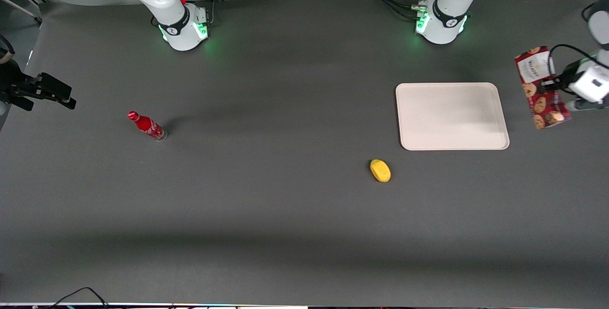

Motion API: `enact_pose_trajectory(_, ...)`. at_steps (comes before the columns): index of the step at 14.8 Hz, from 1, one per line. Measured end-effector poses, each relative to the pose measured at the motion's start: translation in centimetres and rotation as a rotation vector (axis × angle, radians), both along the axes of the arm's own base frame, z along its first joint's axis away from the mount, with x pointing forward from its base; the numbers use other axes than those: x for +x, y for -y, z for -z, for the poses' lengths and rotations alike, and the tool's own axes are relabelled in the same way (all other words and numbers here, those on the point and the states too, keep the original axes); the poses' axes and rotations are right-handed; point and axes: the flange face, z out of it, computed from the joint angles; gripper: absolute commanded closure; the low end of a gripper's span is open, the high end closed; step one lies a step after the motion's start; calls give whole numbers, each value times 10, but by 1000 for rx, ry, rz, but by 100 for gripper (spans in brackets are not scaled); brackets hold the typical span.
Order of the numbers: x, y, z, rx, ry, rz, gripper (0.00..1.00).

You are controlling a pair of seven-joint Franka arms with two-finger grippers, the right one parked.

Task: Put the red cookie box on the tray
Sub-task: 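Carry the cookie box with the left gripper over the white tray, then lower the cookie box onto the tray's edge area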

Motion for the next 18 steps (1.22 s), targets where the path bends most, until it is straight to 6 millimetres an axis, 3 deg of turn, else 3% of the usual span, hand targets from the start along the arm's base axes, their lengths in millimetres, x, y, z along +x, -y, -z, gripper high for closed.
enact_pose_trajectory(5,-21,24,53,3,46,58,100)
enact_pose_trajectory(12,-38,33,82,10,97,86,100)
enact_pose_trajectory(18,-33,34,114,5,121,170,100)
